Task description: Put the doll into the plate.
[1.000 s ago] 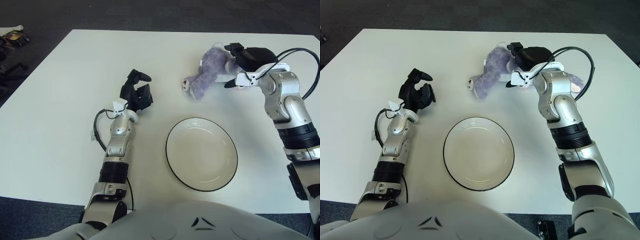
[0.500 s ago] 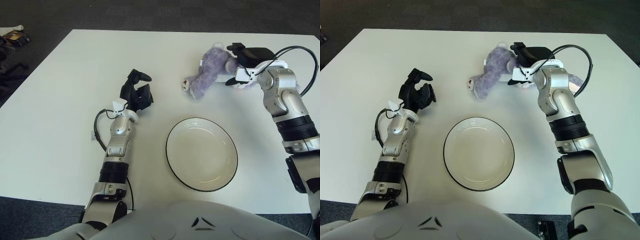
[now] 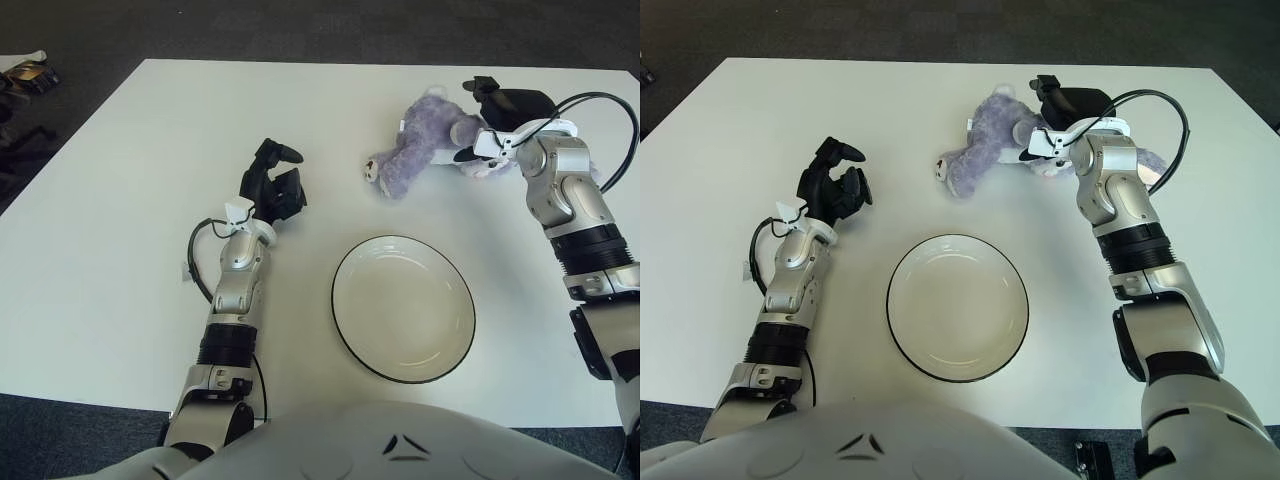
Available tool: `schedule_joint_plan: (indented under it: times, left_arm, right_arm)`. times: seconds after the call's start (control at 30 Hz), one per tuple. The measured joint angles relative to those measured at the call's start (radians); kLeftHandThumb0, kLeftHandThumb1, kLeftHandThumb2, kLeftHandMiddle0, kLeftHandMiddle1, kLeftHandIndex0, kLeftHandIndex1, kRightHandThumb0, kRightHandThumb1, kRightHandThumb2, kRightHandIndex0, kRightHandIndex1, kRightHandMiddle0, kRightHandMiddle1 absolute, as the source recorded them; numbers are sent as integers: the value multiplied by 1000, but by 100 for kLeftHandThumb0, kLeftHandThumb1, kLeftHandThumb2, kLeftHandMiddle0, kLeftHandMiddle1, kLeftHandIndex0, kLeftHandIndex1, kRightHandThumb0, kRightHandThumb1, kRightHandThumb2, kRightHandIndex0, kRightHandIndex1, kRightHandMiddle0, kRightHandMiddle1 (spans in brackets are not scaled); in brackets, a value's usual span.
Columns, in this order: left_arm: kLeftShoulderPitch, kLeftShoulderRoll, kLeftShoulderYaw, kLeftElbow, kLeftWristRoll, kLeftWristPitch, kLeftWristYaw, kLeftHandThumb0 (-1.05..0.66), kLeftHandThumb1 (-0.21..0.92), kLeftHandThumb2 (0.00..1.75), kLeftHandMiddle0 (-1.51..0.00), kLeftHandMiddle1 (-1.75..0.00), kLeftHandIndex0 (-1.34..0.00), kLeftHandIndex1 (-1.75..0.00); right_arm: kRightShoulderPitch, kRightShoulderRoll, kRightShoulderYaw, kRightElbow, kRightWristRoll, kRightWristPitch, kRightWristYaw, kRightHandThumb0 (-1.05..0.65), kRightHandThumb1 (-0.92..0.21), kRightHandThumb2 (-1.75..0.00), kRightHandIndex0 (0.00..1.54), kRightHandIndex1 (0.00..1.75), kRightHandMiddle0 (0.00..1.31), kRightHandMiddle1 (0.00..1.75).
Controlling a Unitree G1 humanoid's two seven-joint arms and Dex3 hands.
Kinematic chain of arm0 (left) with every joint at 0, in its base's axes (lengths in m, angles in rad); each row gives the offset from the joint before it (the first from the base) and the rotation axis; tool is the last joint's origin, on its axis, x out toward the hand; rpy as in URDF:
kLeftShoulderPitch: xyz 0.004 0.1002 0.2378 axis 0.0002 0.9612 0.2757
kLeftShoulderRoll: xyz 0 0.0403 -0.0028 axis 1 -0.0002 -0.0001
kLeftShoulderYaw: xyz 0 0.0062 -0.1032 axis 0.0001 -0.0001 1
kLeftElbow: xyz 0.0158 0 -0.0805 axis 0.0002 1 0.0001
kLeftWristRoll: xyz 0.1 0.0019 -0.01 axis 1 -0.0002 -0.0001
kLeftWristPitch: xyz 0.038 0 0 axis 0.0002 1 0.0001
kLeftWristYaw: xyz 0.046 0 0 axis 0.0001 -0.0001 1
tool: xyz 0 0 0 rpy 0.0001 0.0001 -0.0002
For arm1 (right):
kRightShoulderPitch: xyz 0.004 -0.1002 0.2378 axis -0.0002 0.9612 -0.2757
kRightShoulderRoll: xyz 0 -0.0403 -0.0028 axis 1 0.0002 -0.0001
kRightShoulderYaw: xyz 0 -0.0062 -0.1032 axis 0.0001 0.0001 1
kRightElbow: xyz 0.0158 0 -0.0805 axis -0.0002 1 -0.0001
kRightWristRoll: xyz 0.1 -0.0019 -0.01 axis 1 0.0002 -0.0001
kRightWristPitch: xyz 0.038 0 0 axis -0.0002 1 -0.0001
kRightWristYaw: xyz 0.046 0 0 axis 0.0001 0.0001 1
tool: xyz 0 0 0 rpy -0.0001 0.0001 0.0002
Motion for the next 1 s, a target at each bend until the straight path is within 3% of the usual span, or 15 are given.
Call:
schedule_joint_plan:
  times: [0.4, 0.7, 1.0]
  left_arm:
    - [0, 0, 1, 0, 0, 0, 0, -38, 66, 87, -112, -175, -35, -175]
    - [-1, 0, 1, 1, 0, 0, 0, -38, 66, 87, -111, -175, -35, -175]
    - [-1, 1, 0, 3, 24, -1, 14, -38, 67, 87, -110, -175, -35, -175]
  right_arm:
    - [9, -8, 0, -1, 4, -55, -99, -105, -84, -10, 66, 175, 0, 49]
    - [21, -9, 0, -2, 2, -70, -136, -105, -83, -8, 69, 175, 0, 59]
    - [22, -10, 0, -19, 3, -48, -103, -105, -84, -7, 63, 175, 0, 56]
